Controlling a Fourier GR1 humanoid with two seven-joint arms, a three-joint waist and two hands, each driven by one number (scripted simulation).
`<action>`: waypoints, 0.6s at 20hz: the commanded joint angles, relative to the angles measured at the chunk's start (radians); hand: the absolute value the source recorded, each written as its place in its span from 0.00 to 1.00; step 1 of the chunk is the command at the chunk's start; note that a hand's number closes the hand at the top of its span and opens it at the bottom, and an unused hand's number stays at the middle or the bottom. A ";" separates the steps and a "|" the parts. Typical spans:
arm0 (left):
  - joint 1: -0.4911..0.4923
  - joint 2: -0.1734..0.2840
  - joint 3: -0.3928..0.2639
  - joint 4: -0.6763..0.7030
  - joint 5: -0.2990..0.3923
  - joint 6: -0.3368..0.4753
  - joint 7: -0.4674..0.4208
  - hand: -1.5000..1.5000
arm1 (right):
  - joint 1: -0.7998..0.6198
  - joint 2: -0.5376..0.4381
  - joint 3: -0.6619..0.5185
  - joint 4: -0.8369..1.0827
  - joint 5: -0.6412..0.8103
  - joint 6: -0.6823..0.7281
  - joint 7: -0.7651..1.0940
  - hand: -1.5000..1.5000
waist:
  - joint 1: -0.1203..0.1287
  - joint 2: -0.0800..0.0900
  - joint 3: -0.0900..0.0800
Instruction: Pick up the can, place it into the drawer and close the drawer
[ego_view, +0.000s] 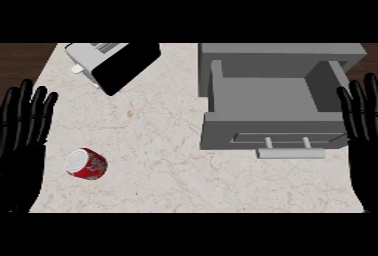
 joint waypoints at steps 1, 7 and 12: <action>-0.008 0.034 0.035 0.021 0.134 -0.103 -0.035 0.00 | 0.024 0.030 0.066 -0.005 0.074 -0.018 -0.022 0.00 | 0.010 0.014 0.023; 0.141 0.253 0.028 0.094 0.339 -0.430 0.050 0.00 | 0.109 0.031 -0.021 0.046 0.029 -0.068 0.123 0.00 | 0.005 0.025 0.020; 0.222 0.444 0.220 0.124 0.599 -0.644 0.057 0.00 | 0.184 0.024 -0.049 -0.016 0.026 -0.079 0.177 0.00 | 0.018 0.011 0.023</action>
